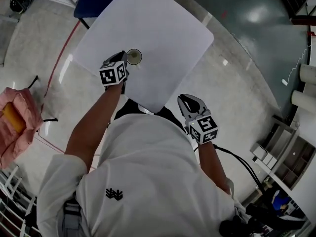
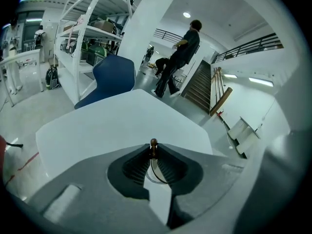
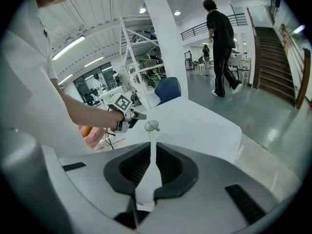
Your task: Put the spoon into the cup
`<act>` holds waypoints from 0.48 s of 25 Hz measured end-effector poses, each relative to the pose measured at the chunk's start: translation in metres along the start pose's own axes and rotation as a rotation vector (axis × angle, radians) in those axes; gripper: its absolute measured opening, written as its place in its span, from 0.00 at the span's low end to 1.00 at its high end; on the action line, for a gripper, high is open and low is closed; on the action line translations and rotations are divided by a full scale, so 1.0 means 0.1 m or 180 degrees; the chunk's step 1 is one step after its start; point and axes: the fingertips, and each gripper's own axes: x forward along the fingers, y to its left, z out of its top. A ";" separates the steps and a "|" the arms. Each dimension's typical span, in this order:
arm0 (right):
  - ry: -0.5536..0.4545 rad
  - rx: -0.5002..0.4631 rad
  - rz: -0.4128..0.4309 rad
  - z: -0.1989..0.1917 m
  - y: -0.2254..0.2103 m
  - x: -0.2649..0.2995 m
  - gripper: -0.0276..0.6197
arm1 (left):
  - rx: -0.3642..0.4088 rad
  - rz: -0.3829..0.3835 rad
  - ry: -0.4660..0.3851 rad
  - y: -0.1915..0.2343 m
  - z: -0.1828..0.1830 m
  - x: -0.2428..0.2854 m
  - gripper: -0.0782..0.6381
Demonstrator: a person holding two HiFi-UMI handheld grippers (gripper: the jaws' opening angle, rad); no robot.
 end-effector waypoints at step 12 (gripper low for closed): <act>-0.0046 0.0051 -0.0001 -0.10 -0.18 -0.12 0.11 | 0.0034 0.0041 -0.0002 -0.09 -0.01 0.08 0.18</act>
